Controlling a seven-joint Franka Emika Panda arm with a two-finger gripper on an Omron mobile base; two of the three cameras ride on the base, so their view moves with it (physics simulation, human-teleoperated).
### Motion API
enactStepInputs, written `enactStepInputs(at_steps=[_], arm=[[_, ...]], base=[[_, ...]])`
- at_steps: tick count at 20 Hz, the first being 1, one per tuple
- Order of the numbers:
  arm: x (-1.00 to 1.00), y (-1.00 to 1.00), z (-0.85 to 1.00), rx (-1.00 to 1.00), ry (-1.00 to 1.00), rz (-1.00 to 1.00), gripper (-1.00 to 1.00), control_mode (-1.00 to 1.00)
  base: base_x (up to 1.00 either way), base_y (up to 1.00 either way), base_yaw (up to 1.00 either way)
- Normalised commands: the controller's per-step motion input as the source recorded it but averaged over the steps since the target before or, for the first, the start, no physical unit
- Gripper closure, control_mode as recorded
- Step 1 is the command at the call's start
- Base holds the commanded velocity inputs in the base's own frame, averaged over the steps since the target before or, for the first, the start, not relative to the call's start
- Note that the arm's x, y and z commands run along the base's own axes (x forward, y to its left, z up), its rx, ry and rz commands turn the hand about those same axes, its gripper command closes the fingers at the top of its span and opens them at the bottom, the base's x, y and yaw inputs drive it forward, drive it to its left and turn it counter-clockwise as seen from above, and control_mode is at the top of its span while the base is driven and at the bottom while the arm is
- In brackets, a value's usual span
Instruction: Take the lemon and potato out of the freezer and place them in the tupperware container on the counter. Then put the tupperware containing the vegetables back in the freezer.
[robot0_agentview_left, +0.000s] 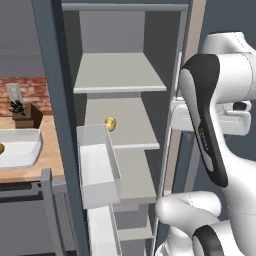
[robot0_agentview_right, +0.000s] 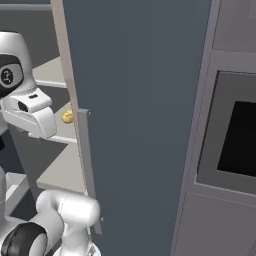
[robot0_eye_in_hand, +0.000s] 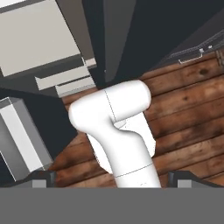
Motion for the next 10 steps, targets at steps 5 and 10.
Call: enactStepInputs(at_steps=[5, 10], arm=[[0.00, 0.00, 0.00, 0.00, 0.00, 0.00, -1.00, 1.00], [0.00, 0.00, 0.00, 0.00, 0.00, 0.00, -1.00, 1.00]], base=[[0.00, 0.48, 0.00], [0.00, 0.46, 0.00]])
